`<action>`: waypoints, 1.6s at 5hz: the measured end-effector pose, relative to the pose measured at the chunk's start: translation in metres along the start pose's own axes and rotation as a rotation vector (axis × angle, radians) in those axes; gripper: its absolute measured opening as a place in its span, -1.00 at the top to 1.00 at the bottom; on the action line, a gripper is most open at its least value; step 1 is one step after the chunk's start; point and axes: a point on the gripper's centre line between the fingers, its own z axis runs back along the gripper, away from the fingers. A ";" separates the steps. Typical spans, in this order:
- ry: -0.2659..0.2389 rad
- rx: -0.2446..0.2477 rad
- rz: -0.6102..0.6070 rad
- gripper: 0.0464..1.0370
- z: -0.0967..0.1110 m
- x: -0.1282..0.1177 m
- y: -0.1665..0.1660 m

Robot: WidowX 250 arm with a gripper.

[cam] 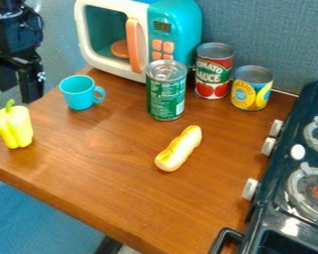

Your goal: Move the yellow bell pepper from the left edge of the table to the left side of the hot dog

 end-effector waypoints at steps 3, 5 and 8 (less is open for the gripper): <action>0.019 -0.016 0.048 -0.93 -0.005 -0.009 0.022; 0.062 -0.005 0.050 -0.93 -0.024 -0.008 0.028; 0.067 0.003 0.061 -0.24 -0.031 -0.006 0.030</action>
